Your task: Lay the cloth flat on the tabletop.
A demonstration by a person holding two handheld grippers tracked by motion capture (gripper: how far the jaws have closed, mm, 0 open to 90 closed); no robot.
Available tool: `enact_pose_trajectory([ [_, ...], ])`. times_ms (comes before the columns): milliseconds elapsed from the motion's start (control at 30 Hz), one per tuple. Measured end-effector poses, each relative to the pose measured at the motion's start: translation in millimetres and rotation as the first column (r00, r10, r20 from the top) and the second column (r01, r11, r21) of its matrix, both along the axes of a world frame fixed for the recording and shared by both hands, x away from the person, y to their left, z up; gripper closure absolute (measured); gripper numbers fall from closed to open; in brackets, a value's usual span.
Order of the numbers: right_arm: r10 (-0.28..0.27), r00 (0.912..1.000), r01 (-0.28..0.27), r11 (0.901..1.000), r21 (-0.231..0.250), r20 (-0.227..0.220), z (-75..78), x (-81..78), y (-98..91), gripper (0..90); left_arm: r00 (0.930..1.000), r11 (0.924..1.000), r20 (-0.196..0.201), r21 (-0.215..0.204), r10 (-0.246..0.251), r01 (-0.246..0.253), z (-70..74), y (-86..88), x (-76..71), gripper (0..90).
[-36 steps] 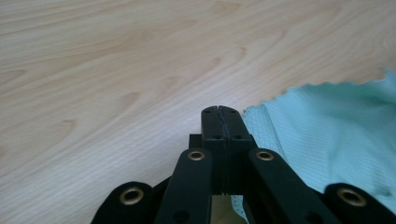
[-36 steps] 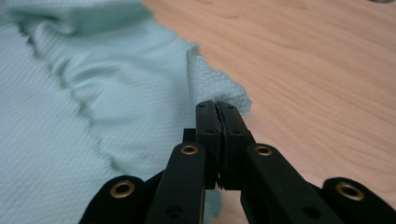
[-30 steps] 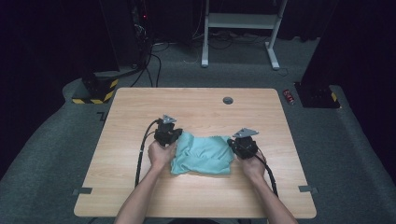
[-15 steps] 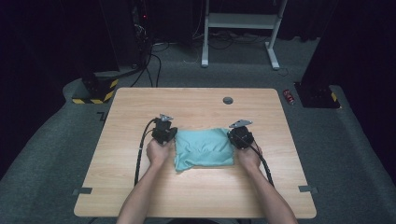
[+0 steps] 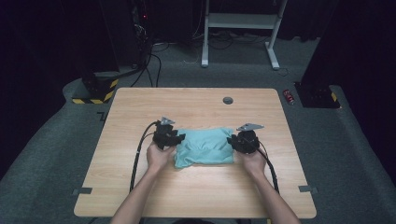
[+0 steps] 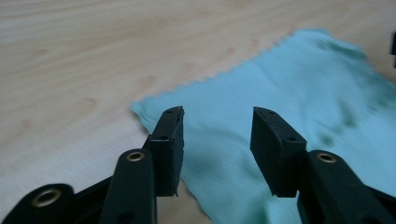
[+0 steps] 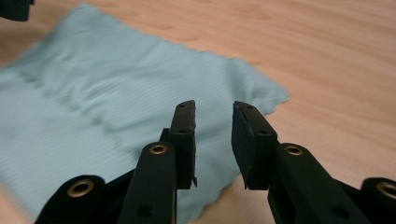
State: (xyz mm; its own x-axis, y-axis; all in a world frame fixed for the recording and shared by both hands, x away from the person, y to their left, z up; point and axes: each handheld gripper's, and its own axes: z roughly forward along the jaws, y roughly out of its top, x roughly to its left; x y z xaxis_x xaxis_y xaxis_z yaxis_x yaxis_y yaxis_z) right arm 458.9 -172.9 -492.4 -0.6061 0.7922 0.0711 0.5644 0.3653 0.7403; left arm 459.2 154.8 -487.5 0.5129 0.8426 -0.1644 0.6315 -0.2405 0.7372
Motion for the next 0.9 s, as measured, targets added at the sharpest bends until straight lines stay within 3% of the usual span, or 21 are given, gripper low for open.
enact_pose_trajectory([
  [33,0.000,1.0000,0.000,1.0000,0.000,0.000,0.0,0.0,0.0,70.2,0.9999,0.9999,-0.004,-0.004,-0.012,0.012,1.5,0.1,-8.2,53.4],
  [100,0.038,0.9988,-0.037,0.9992,0.013,-0.031,-0.8,-17.8,1.5,69.3,0.9993,0.9995,-0.020,-0.001,-0.033,0.033,3.3,1.5,-28.0,52.5],
  [167,0.051,0.9979,-0.051,0.9987,-0.003,-0.040,-3.2,-25.4,3.5,67.4,0.9988,0.9996,-0.041,0.001,-0.027,0.027,1.2,2.4,-35.6,52.0],
  [233,0.051,0.9979,-0.051,0.9986,-0.012,-0.040,-4.8,-27.3,3.7,66.4,0.9983,0.9997,-0.052,0.001,-0.026,0.026,-0.3,3.7,-37.6,52.0],
  [267,0.044,0.9974,-0.044,0.9990,0.002,-0.056,-8.4,-28.4,2.8,65.0,0.9971,0.9992,-0.075,-0.038,-0.017,0.014,-4.8,4.7,-40.3,52.5],
  [300,0.044,0.9968,-0.043,0.9990,0.011,-0.066,-10.2,-27.9,2.1,64.5,0.9961,0.9987,-0.084,-0.048,-0.024,0.020,-6.8,4.0,-41.3,53.1],
  [400,0.042,0.9958,-0.041,0.9991,0.013,-0.082,-14.1,-27.6,1.1,64.2,0.9944,0.9981,-0.090,-0.030,-0.056,0.054,-12.9,-2.9,-45.3,55.0],
  [467,0.043,0.9953,-0.041,0.9990,0.018,-0.087,-14.7,-28.8,0.0,65.1,0.9940,0.9978,-0.087,-0.017,-0.066,0.064,-14.9,-6.1,-48.2,58.6],
  [567,0.055,0.9948,-0.053,0.9983,0.024,-0.086,-16.4,-30.7,-2.1,69.8,0.9941,0.9965,-0.076,-0.038,-0.077,0.075,-14.4,-6.4,-52.2,66.8],
  [767,0.094,0.9926,-0.092,0.9956,0.017,-0.077,-17.7,-41.8,0.2,89.3,0.9913,0.9898,-0.042,-0.074,-0.125,0.121,-12.1,-5.7,-60.2,87.0],
  [900,0.108,0.9921,-0.107,0.9939,0.026,-0.064,-16.8,-47.9,1.8,90.0,0.9890,0.9861,-0.033,-0.088,-0.144,0.141,-11.0,-6.6,-66.2,89.5],
])
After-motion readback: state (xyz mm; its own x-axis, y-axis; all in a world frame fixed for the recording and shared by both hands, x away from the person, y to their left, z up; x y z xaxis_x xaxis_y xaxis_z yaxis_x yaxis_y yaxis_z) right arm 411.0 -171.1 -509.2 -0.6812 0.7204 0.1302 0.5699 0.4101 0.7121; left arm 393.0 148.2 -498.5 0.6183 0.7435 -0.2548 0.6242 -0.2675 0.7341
